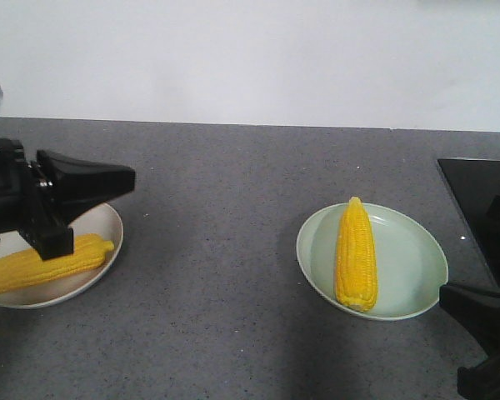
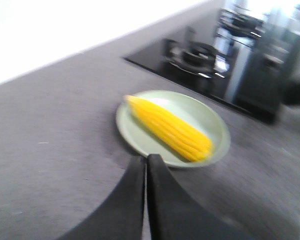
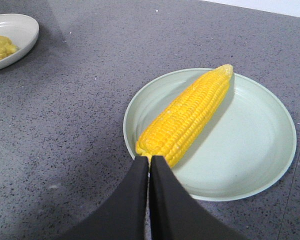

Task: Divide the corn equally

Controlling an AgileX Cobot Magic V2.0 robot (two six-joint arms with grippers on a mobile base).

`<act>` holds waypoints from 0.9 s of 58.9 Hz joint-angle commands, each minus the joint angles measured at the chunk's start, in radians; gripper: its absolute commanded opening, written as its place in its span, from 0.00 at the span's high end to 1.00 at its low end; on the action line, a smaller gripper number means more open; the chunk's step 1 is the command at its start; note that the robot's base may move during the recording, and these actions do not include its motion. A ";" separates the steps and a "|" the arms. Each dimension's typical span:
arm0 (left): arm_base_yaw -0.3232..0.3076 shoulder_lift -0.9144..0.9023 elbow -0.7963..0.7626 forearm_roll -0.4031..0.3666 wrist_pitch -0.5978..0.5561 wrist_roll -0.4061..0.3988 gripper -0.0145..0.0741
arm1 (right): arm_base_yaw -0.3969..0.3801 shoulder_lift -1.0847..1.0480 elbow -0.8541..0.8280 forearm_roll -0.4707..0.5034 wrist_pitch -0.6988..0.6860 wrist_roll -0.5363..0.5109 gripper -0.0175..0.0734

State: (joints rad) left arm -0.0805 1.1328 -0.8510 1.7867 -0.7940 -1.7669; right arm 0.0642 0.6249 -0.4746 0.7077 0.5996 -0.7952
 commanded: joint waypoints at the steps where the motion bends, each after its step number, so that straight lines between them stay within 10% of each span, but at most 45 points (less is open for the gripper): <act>1: -0.004 -0.071 -0.004 -0.051 0.193 -0.102 0.84 | -0.004 0.001 -0.025 0.031 -0.039 -0.006 0.81; 27: -0.004 -0.502 0.386 -0.061 0.659 -0.305 0.84 | -0.004 0.001 -0.025 0.031 -0.039 -0.006 0.81; 53: -0.003 -0.870 0.703 -0.176 0.794 -0.396 0.84 | -0.004 0.001 -0.025 0.031 -0.039 -0.006 0.81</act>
State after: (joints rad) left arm -0.0805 0.2733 -0.1363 1.6710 -0.0400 -2.1403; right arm 0.0642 0.6249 -0.4746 0.7105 0.5996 -0.7952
